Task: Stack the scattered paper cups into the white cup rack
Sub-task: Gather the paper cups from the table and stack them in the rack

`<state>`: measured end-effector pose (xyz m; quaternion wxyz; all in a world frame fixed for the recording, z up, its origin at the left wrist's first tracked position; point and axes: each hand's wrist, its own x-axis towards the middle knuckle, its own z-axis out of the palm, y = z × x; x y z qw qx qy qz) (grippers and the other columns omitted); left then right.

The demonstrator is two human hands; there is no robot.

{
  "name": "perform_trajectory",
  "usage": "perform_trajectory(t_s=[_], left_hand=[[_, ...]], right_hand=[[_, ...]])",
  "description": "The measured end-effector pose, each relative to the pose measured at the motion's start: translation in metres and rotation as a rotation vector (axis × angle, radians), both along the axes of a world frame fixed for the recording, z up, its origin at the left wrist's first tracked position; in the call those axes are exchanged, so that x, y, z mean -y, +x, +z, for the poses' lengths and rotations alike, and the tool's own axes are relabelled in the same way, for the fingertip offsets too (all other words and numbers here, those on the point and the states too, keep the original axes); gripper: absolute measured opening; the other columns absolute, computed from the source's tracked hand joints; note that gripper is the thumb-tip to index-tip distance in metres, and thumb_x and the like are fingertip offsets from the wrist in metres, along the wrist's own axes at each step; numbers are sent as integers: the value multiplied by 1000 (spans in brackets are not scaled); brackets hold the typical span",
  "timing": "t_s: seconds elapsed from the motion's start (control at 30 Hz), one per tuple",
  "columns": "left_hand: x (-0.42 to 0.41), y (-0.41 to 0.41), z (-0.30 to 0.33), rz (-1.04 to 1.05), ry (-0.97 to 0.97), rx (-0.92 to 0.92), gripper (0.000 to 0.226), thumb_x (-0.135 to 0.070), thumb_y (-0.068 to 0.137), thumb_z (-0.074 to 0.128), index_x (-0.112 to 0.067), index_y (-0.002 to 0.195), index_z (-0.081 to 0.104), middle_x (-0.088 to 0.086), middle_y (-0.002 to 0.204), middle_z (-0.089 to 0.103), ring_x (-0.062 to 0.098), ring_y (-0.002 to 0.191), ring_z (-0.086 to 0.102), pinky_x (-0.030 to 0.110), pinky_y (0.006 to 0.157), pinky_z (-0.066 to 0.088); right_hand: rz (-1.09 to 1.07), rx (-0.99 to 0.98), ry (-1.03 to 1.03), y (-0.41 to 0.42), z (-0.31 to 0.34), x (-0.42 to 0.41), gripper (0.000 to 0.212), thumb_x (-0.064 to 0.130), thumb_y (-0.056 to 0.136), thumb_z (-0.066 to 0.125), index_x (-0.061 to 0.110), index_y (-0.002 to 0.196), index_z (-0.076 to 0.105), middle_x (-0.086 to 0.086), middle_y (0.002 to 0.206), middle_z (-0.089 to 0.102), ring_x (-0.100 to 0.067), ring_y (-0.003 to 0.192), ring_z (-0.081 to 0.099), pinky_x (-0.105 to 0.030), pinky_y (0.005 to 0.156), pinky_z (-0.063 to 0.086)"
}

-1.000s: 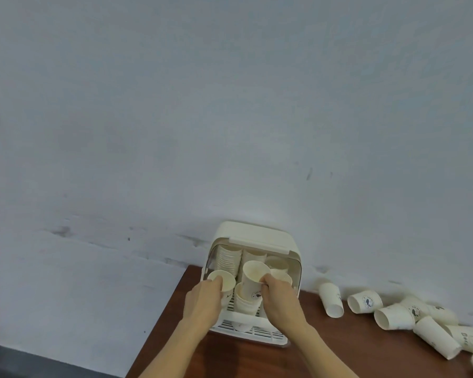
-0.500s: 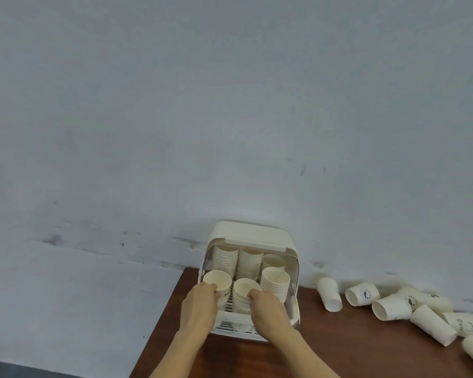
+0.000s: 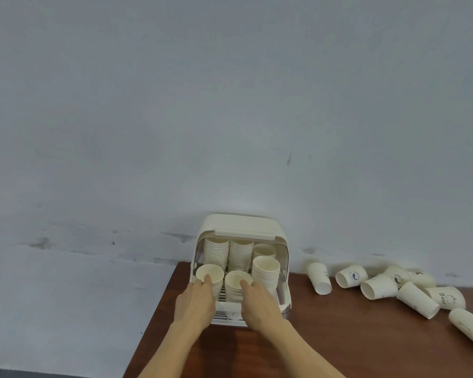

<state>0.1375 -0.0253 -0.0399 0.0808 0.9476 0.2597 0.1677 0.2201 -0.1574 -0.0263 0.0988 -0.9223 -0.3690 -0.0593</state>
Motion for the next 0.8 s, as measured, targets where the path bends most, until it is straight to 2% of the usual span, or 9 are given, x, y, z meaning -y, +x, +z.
perform_trajectory(t_s=[0.1,0.17,0.3,0.47,0.6,0.67,0.8], left_hand=[[8,0,2,11,-28,10,60,-21,96,40,-14,150,15,6,131,50,23,113,53,35,80,49],[16,-1,4,1,-38,41,62,-21,95,41,-16,150,13,4,131,49,23,115,51,35,80,49],[42,5,13,-109,-84,145,48,-18,94,41,-22,141,31,0,120,55,21,106,55,34,76,48],[86,24,18,-259,-115,229,37,-23,95,41,-22,131,42,0,114,56,20,100,56,33,77,47],[124,40,15,-340,-147,209,41,-24,94,42,-22,135,41,3,119,57,25,105,57,39,82,48],[138,48,10,-344,-145,178,47,-26,96,41,-23,142,35,3,124,56,26,110,56,41,86,48],[161,62,-1,-376,-152,107,44,-24,97,39,-22,141,37,3,129,53,24,114,54,39,91,45]], right_hand=[[9,-19,56,-1,1,6,38,2,85,43,9,122,44,-15,115,56,-34,105,53,-40,78,44],[13,-20,92,-2,5,14,38,2,85,43,9,123,44,-14,114,56,-33,105,53,-39,76,42],[19,-7,151,3,9,34,39,1,86,42,10,122,48,-11,113,58,-30,105,53,-36,78,43],[-57,-33,205,13,8,72,37,5,88,41,12,123,50,-8,115,58,-29,102,56,-34,78,43],[-135,-73,211,25,1,105,26,17,91,42,15,115,52,-7,108,59,-30,102,57,-36,76,42],[-182,-95,213,30,-1,121,33,13,92,38,14,122,51,-7,113,59,-30,106,55,-37,80,42],[-258,-146,239,43,-10,149,44,12,93,38,16,136,44,-7,122,58,-28,114,53,-38,91,44]])
